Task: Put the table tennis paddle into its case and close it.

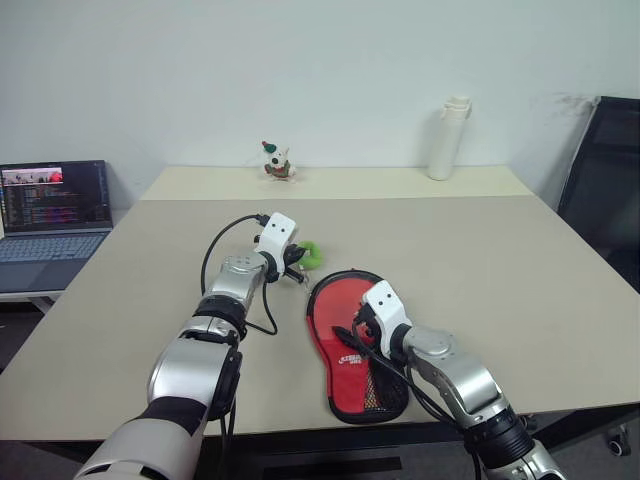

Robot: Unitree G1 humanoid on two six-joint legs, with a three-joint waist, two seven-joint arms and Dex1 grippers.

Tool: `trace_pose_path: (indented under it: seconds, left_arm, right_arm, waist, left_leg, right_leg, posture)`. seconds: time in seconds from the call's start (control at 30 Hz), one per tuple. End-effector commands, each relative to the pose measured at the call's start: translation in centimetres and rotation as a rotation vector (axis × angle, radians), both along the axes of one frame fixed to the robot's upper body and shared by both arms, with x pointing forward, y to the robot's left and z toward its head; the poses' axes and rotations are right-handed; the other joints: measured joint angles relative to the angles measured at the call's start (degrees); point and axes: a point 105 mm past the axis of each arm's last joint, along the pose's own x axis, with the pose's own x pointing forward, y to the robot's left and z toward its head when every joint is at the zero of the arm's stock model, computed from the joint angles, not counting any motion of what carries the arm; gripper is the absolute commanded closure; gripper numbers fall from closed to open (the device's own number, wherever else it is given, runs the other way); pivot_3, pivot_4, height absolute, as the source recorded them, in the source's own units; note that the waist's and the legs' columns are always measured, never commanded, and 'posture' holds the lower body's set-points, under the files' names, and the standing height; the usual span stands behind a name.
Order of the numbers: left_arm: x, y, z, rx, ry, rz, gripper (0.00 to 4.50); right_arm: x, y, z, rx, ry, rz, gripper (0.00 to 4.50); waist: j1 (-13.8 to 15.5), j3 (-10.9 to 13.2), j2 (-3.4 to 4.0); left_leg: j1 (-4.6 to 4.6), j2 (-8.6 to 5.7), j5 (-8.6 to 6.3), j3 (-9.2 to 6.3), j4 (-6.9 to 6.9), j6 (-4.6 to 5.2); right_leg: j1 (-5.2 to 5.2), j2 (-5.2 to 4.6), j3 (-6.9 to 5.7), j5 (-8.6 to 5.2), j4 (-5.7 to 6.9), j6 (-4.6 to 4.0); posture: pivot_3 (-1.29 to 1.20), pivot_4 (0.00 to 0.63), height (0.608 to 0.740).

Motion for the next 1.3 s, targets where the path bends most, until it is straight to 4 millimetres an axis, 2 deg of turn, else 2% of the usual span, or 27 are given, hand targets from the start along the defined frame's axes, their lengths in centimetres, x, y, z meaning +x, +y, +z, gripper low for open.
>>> trace_pose_path:
  seconds: [0.03, 0.2, 0.4, 0.67, 0.8, 1.0, 1.3]
  left_arm:
    - [0.7, -2.5, 2.3, 0.065, -0.097, -0.042, 4.49]
    - [0.7, -5.9, 3.0, 0.121, -0.146, -0.093, 4.49]
    - [0.6, -9.8, 5.5, 0.214, -0.262, -0.158, 4.49]
    - [-0.1, -13.6, 7.0, 0.339, -0.385, -0.25, 4.49]
    - [-1.0, -16.2, 7.3, 0.411, -0.448, -0.331, 4.49]
    - [-2.4, -19.3, 7.4, 0.387, -0.472, -0.414, 4.49]
    - [-3.8, -21.1, 5.9, 0.307, -0.397, -0.531, 4.49]
  right_arm:
    - [-1.0, -1.1, -3.5, -0.071, 0.117, -0.028, 0.02]
    - [-1.7, -1.1, -4.1, -0.079, 0.136, -0.026, 0.02]
    - [-2.2, -1.3, -4.5, -0.082, 0.147, -0.043, 0.02]
    - [-3.2, -1.1, -4.8, -0.067, 0.167, -0.062, 0.02]
    - [-3.6, -1.1, -4.9, -0.064, 0.173, -0.071, 0.02]
    - [-3.7, -1.1, -4.9, -0.066, 0.175, -0.073, 0.02]
    - [-3.4, -1.1, -4.8, -0.068, 0.171, -0.073, 0.02]
  waist:
    - [0.1, 0.0, -0.02]
    - [0.0, 0.0, -0.04]
    - [0.1, 0.0, -0.04]
    - [0.1, 0.0, -0.05]
    - [0.2, 0.0, -0.05]
    - [0.2, 0.0, -0.05]
    - [0.2, 0.0, -0.05]
  left_leg:
    - [-0.01, -0.02, 0.0, -0.01, 0.0, 0.0]
    - [-0.02, -0.13, 0.0, -0.01, 0.0, 0.0]
    - [-0.02, -0.14, 0.0, -0.01, -0.01, 0.0]
    - [-0.05, -0.2, 0.0, -0.01, -0.01, -0.01]
    - [-0.04, -0.22, -0.01, 0.0, -0.01, -0.01]
    - [-0.05, -0.23, -0.01, 0.0, -0.01, -0.01]
    - [-0.04, -0.23, -0.01, 0.0, -0.01, -0.01]
  right_leg:
    - [0.0, -0.02, -0.01, 0.0, -0.01, 0.01]
    - [0.03, -0.11, -0.01, -0.02, -0.01, 0.09]
    - [0.02, -0.12, -0.01, -0.03, -0.02, 0.11]
    - [0.03, -0.17, -0.01, -0.05, -0.05, 0.17]
    - [0.04, -0.18, -0.01, -0.05, -0.05, 0.19]
    - [0.04, -0.19, 0.0, -0.06, -0.06, 0.2]
    - [0.04, -0.18, -0.01, -0.06, -0.05, 0.21]
  posture:
    - [0.0, 0.15, 0.74]
    - [0.0, 0.15, 0.74]
    - [0.0, 0.15, 0.74]
    - [0.0, 0.15, 0.74]
    - [0.0, 0.15, 0.74]
    - [0.0, 0.15, 0.74]
    - [0.0, 0.15, 0.74]
